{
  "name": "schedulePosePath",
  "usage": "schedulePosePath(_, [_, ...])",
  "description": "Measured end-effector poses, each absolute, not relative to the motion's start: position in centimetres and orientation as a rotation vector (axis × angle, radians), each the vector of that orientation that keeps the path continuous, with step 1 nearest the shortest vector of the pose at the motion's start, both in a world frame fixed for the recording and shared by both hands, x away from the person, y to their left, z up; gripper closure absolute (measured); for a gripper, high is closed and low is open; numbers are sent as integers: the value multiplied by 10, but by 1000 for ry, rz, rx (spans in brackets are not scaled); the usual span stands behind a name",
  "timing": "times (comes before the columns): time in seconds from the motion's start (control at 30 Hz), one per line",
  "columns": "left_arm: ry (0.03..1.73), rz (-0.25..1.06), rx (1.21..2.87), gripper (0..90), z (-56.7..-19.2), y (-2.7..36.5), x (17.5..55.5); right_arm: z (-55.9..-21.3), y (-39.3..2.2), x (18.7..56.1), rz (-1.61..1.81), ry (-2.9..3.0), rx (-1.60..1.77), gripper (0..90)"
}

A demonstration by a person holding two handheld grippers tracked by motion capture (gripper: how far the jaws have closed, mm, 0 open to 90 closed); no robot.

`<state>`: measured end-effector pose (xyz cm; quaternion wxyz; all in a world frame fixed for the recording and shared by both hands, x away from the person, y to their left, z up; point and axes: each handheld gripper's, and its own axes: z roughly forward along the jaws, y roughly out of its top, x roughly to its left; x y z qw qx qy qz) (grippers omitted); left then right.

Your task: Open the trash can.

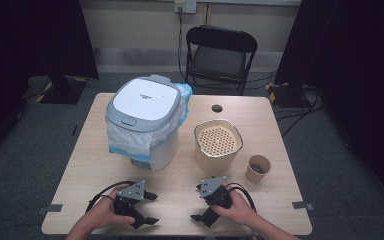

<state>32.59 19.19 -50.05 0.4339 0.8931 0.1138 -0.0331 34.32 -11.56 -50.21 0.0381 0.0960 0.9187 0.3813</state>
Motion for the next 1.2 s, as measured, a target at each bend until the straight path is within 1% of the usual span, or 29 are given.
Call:
schedulePosePath(0.2, [293, -67, 2251, 180, -499, 189, 324, -502, -116, 343, 1169, 2818, 288, 0])
schedulePosePath(0.27, [323, -77, 2253, 158, -498, 188, 323, -502, -115, 344, 1170, 2820, 282, 0])
schedulePosePath(0.43, [396, -75, 2331, 159, -489, 187, 320, -502, -115, 347, 1171, 2827, 262, 0])
schedulePosePath(0.53, [459, -89, 2309, 160, -485, 185, 317, -502, -114, 347, 1172, 2829, 253, 0])
schedulePosePath(0.63, [451, -83, 2308, 161, -475, 188, 319, -502, -114, 348, 1174, 2832, 251, 0])
schedulePosePath(0.7, [463, -80, 2280, 160, -464, 188, 319, -502, -114, 349, 1176, 2832, 248, 0])
schedulePosePath(0.9, [478, -66, 2241, 160, -447, 191, 317, -502, -114, 349, 1175, 2833, 246, 0])
schedulePosePath(1.2, [474, -61, 2253, 160, -422, 191, 315, -502, -114, 349, 1175, 2833, 246, 0])
